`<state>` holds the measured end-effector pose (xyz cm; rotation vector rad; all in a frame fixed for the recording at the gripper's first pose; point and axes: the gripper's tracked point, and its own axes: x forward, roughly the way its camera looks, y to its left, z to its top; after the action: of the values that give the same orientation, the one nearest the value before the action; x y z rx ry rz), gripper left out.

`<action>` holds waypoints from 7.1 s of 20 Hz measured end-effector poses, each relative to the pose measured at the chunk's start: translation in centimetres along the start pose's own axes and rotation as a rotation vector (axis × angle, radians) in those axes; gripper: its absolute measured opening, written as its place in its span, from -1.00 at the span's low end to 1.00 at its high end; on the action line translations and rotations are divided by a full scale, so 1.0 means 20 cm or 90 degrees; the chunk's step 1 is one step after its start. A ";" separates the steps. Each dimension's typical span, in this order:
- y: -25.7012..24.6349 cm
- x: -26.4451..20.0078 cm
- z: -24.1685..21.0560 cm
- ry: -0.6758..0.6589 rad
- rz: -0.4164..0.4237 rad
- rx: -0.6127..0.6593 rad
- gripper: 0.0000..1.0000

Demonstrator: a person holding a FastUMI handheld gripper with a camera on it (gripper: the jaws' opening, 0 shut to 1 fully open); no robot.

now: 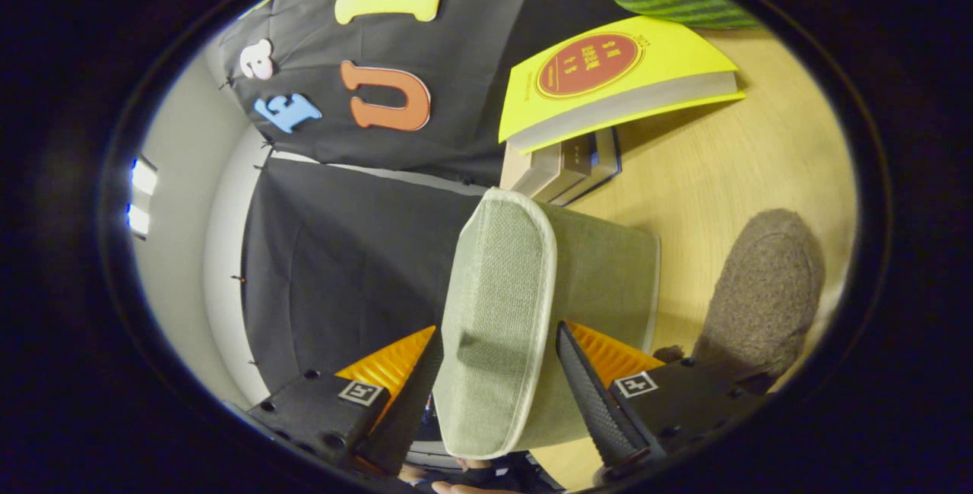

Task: Open the storage box then place both shoes into the box .Put the left shoe in first, then the right shoe, with the right side of both shoes facing outward in a uniform manner.

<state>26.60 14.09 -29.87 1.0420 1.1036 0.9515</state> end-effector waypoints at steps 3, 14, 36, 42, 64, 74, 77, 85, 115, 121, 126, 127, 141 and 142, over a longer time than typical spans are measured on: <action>0.01 -0.02 -0.01 0.010 -0.004 -0.004 0.42; 0.06 -0.15 -0.01 0.002 -0.089 -0.103 -0.45; 0.89 0.11 -0.06 -0.071 -0.157 -0.218 -0.86; 1.06 0.34 -0.06 -0.116 -0.168 -0.212 -0.86; 0.95 0.48 -0.09 -0.176 -0.416 -0.273 1.00; 0.51 -0.03 0.01 -0.146 -0.579 -0.317 1.00; 0.34 -0.19 0.02 -0.132 -0.624 -0.297 1.00; -0.16 -0.53 0.01 -0.079 -0.707 -0.274 1.00; -0.62 -0.63 -0.16 -0.024 -0.743 -0.090 -0.87; -0.29 -0.66 -0.10 -0.074 -0.692 -0.125 -0.88; 0.08 -0.56 -0.08 -0.128 -0.627 -0.141 -0.88; 0.15 -0.52 -0.09 -0.128 -0.608 -0.145 -0.88; 0.49 0.18 -0.12 -0.247 -0.528 -0.129 -0.88; 0.45 0.24 -0.12 -0.247 -0.536 -0.133 -0.88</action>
<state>24.36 21.21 -22.50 0.4698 0.9515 0.1656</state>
